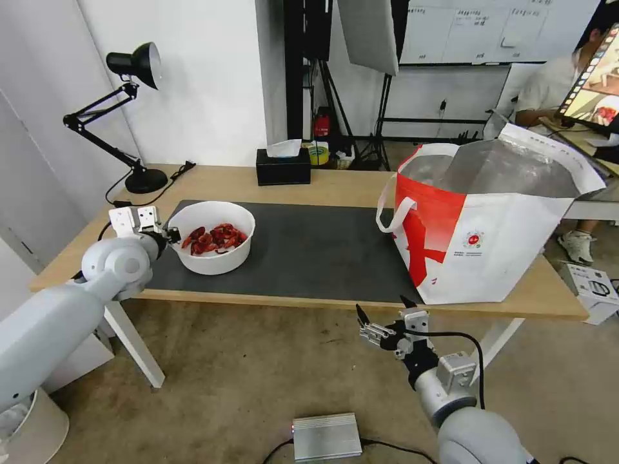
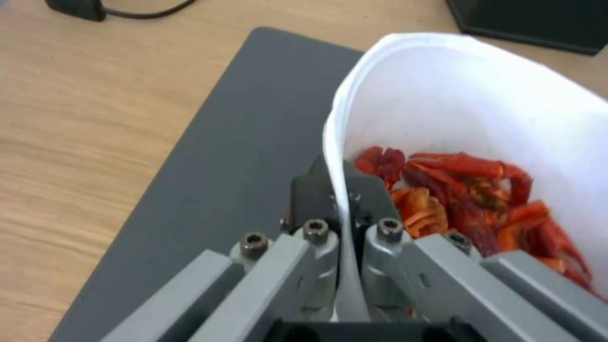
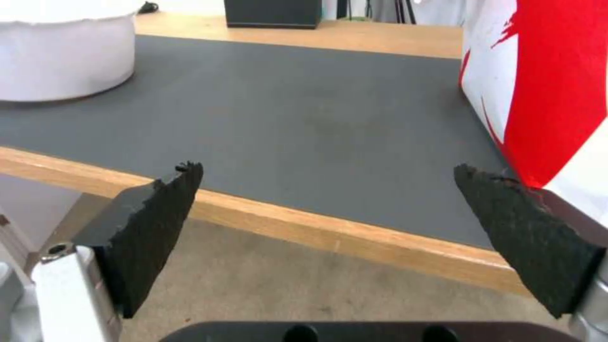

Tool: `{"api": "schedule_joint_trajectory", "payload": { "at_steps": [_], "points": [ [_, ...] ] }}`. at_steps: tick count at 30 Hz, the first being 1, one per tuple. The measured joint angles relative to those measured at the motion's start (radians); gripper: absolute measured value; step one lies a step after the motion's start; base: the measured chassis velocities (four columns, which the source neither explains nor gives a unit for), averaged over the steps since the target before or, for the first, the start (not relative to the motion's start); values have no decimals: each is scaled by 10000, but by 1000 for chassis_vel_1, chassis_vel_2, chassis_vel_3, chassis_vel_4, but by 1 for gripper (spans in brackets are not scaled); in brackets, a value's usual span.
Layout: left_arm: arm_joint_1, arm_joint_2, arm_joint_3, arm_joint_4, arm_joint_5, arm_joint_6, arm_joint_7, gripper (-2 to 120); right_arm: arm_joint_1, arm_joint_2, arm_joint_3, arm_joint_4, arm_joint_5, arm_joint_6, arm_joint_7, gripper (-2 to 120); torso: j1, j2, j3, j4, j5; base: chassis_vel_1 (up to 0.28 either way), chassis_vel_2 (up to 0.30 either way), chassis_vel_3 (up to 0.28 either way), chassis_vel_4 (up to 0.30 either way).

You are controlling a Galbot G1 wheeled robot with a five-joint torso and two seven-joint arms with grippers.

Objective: Pick up the trash from the table and place it into the takeout bag.

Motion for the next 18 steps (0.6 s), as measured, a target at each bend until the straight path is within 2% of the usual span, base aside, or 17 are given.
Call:
{"api": "schedule_joint_trajectory", "payload": {
  "at_steps": [18],
  "points": [
    [622, 95, -688, -1109, -35, -528, 178, 0, 0, 0, 0, 0, 0, 0, 0, 100, 0, 0, 0, 0, 0, 0, 0, 0, 0]
  ]
}}
